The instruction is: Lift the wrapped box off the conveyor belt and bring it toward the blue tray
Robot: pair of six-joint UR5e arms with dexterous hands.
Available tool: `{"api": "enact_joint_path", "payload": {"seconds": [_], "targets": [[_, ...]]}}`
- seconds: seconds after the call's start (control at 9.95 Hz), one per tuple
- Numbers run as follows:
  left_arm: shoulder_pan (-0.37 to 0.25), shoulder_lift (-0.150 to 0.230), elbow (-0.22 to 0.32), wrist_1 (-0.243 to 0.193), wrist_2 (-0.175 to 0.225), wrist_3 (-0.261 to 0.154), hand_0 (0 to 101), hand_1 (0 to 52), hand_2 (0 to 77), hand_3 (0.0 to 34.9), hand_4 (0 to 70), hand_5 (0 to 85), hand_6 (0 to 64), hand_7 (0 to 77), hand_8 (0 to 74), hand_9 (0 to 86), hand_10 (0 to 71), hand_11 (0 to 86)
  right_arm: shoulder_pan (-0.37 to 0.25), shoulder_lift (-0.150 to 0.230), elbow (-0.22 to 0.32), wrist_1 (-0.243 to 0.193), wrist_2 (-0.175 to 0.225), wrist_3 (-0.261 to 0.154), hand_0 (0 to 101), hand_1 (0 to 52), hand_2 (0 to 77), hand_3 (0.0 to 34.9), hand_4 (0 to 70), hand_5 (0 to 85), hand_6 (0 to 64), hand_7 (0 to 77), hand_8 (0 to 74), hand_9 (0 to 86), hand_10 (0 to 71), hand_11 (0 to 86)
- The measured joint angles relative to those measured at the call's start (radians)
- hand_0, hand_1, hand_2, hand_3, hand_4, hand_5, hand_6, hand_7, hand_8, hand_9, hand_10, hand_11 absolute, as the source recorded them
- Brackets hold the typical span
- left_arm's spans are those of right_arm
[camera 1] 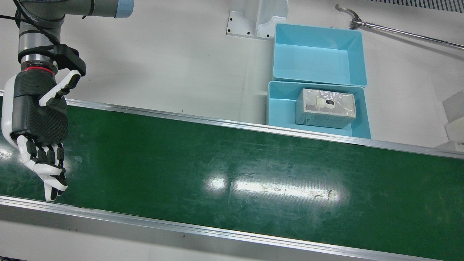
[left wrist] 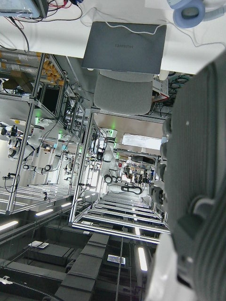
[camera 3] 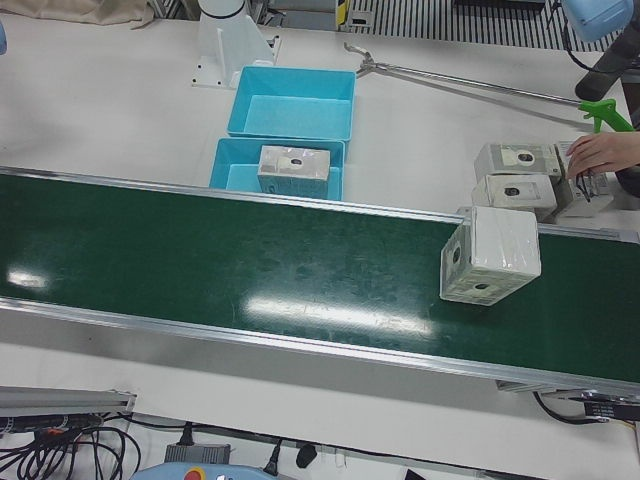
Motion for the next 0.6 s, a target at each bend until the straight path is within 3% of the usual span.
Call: {"api": "enact_joint_path", "payload": {"seconds": [0.5,0.6], "targets": [[0.0,0.0,0.0,0.0,0.0,0.0,0,0.0,1.1,0.0,0.0,1.1,0.0,0.5,0.5,0.0,0.5,0.0,0.0,-0.001,0.0,0.0,0.0,0.001,39,4.4,3.8,10.6,9.8,28.9,1.6,19.6,2.7,4.4,0.0,1.6],[0.0,0.0,0.0,0.0,0.0,0.0,0,0.0,0.5,0.0,0.0,1.1,0.0,0.5,0.5,0.0,0.5,0.0,0.0,-0.001,0.0,0.0,0.0,0.001,39,4.4,3.8,10.6,5.4,28.4,1.6,19.6,2.7,4.4,0.0,1.6]]}}
